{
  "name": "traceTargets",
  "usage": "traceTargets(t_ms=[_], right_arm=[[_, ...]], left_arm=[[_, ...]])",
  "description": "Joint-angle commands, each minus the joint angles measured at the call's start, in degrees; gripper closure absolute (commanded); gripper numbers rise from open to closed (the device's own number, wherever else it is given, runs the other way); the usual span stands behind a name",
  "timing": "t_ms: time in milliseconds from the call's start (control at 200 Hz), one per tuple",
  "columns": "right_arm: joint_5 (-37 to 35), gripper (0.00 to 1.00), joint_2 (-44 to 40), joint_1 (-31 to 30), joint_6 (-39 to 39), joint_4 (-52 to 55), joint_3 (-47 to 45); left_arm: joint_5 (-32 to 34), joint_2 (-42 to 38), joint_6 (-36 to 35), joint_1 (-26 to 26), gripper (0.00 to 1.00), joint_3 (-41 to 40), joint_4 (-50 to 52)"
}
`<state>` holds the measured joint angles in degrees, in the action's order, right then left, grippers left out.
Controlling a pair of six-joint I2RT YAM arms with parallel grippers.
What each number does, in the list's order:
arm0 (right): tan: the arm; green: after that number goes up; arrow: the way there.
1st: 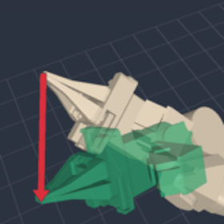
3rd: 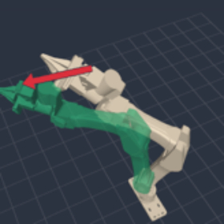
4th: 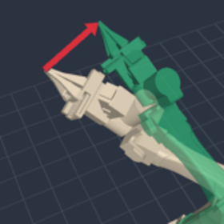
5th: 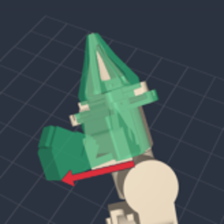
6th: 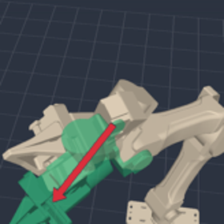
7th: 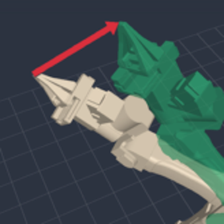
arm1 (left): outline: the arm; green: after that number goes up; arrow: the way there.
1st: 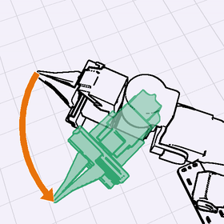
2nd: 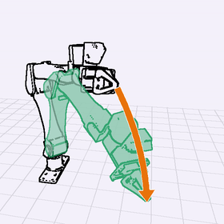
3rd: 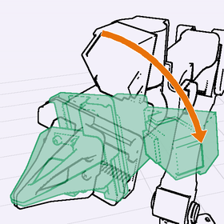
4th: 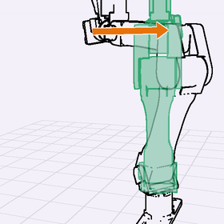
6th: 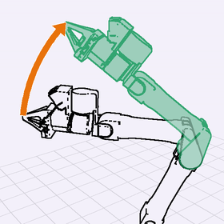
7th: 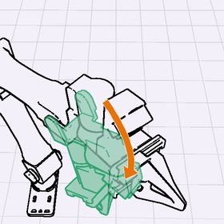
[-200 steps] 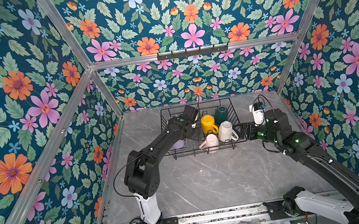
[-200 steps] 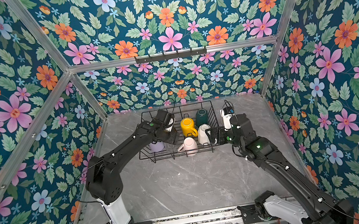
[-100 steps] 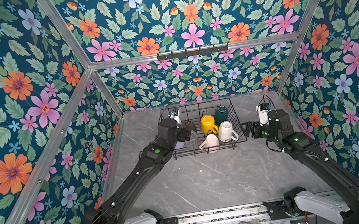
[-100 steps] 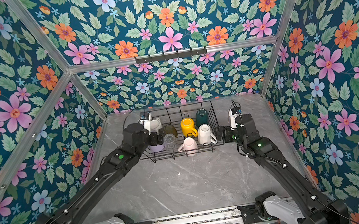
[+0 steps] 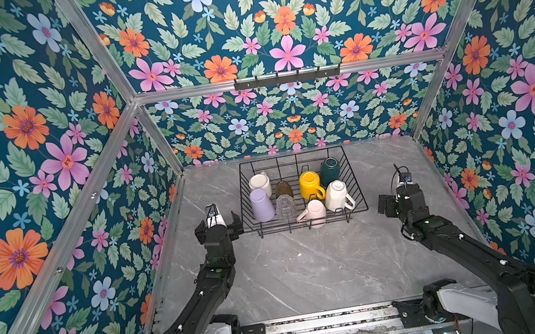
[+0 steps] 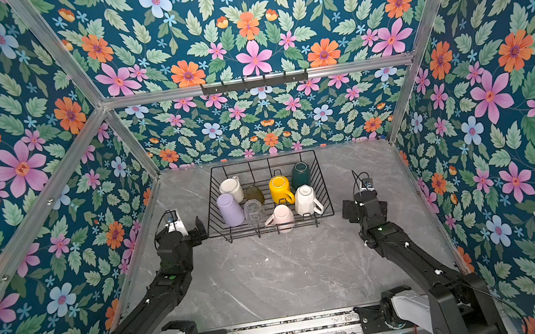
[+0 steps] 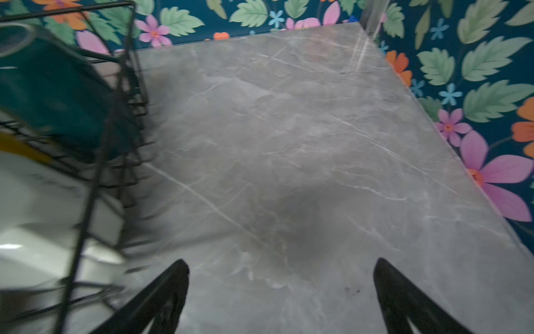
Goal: Load cups into a dish rack
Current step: Reset both arms
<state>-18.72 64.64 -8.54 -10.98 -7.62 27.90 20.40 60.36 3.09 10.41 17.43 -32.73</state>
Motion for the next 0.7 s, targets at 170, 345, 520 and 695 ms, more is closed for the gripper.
traceTargets(t_ms=[170,345,520,695], right_arm=[[-1.21,0.01,6.37,4.77,6.49,-29.92,-9.04],[5.05,0.01,11.22,5.77,8.0,-37.63,-9.88],[9.34,0.01,14.83,6.57,8.45,-40.3,-9.9],[10.58,0.01,18.67,7.2,8.36,-46.51,-11.09]], left_arm=[[-3.7,14.86,-0.33,-5.39,0.01,-7.99,-34.11],[-6.08,22.21,-1.98,-6.71,0.01,-7.03,-40.11],[-8.34,32.27,-3.25,-6.98,0.0,-6.54,-49.4],[-5.92,32.02,-1.97,-7.21,0.0,-2.38,-41.2]])
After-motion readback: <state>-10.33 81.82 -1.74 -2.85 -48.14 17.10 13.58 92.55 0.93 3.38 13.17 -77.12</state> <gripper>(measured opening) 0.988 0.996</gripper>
